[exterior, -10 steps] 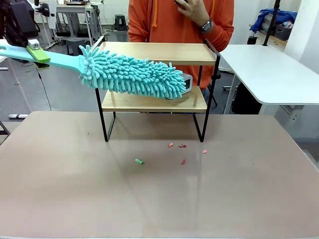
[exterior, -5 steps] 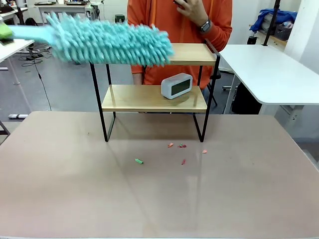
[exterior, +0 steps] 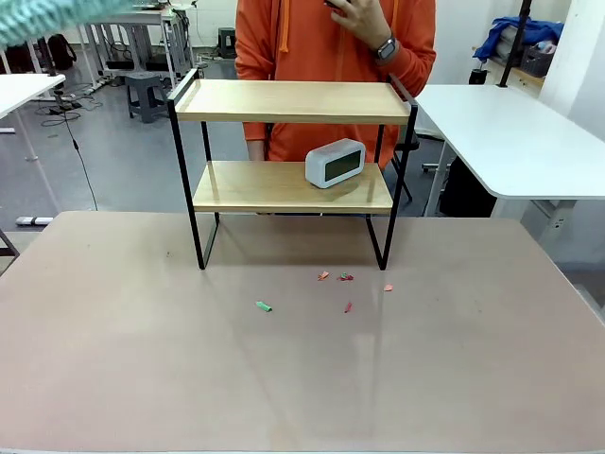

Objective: Clean the shelf.
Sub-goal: Clean the remaining tier of the Shelf with the Duster once objects are removed.

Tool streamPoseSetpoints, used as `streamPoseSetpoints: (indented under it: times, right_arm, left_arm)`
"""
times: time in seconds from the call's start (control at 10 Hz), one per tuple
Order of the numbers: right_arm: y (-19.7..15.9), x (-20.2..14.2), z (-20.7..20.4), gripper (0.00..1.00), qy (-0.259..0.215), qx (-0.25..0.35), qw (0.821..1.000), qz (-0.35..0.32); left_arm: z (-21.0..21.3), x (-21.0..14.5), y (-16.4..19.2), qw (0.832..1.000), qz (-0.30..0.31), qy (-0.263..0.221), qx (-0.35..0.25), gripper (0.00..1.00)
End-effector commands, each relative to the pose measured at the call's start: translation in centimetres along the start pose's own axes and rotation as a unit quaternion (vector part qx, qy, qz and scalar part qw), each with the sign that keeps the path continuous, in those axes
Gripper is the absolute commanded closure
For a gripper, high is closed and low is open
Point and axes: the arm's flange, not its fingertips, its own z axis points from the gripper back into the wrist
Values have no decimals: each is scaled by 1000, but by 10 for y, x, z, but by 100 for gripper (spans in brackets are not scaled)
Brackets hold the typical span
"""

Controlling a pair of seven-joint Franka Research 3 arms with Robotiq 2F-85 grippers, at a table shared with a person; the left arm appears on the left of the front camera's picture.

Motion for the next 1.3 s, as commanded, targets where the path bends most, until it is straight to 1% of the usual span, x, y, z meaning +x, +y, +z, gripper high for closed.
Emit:
streamPoseSetpoints:
  times: [0.0, 0.1, 0.2, 0.3, 0.4, 0.5, 0.6, 0.7, 0.8, 0.9, 1.2]
  right_arm:
    - [2, 1, 2, 0, -9, 13, 1000, 13]
    - [2, 1, 2, 0, -9, 13, 1000, 13]
    - [2, 1, 2, 0, -9, 13, 1000, 13]
    - [2, 1, 2, 0, -9, 13, 1000, 13]
    - [2, 1, 2, 0, -9, 13, 1000, 13]
    - [2, 1, 2, 0, -9, 13, 1000, 13]
    - [2, 1, 2, 0, -9, 13, 1000, 13]
    - [2, 1, 2, 0, -9, 13, 1000, 13]
    - [2, 1, 2, 0, -9, 13, 1000, 13]
    - [2, 1, 2, 0, -9, 13, 1000, 13]
    - [2, 1, 2, 0, -9, 13, 1000, 13]
  left_arm:
    - [-12, 8, 29, 982, 59, -180, 18, 100]
    - [-8, 17, 47, 977, 87, -190, 54, 100]
    - [-18, 30, 68, 973, 104, -165, 121, 100]
    - [-35, 45, 83, 967, 113, -156, 167, 100]
    - [-50, 61, 99, 956, 108, -157, 222, 100]
    - [-70, 75, 118, 927, 85, -161, 328, 100]
    - [-84, 84, 133, 915, 65, -136, 375, 100]
    - [-93, 90, 144, 894, 27, -141, 425, 100]
    - [-102, 94, 150, 878, -6, -147, 455, 100]
    - [-96, 92, 138, 913, 47, -147, 378, 100]
    - [-96, 92, 138, 913, 47, -147, 378, 100]
